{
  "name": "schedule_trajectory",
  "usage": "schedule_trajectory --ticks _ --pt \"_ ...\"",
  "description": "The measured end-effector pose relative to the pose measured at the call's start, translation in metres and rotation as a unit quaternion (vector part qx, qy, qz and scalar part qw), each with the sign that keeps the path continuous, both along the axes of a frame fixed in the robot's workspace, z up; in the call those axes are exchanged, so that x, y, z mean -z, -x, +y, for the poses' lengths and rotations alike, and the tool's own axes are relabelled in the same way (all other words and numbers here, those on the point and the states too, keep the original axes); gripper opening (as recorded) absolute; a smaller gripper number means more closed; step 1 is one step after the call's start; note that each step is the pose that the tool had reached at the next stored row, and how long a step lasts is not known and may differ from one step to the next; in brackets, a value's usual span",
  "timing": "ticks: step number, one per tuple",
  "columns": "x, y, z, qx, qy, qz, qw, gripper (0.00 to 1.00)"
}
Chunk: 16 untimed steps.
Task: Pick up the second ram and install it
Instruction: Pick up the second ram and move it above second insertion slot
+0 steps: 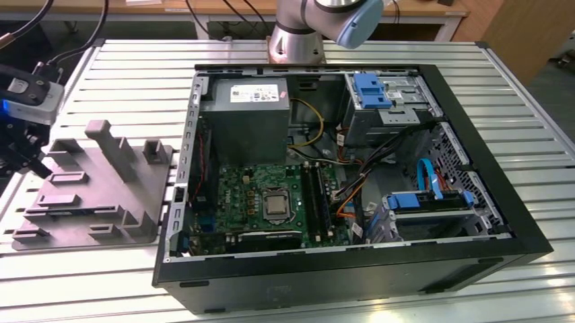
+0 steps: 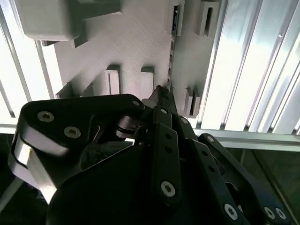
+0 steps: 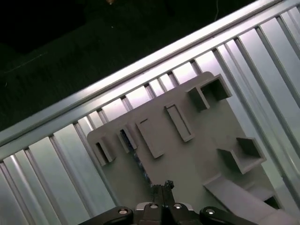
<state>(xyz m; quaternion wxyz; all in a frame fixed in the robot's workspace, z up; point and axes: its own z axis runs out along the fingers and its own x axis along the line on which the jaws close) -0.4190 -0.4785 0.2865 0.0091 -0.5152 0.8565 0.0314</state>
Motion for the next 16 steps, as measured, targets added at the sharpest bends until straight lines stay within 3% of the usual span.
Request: schedule_trajectory --ticks 4,8,11,16 --pt "0.0013 0.0000 0.0000 -0.036 0.0000 0.0000 0.9994 0.10" --pt "0.0026 0.0000 0.0000 -0.073 0.0000 0.0000 0.9974 0.10" --pt "0.0035 0.0000 0.0000 -0.100 0.0000 0.0000 0.9950 0.10" --pt "0.0056 -0.0001 -0.0001 -0.143 0.0008 0.0001 0.9897 0.10"
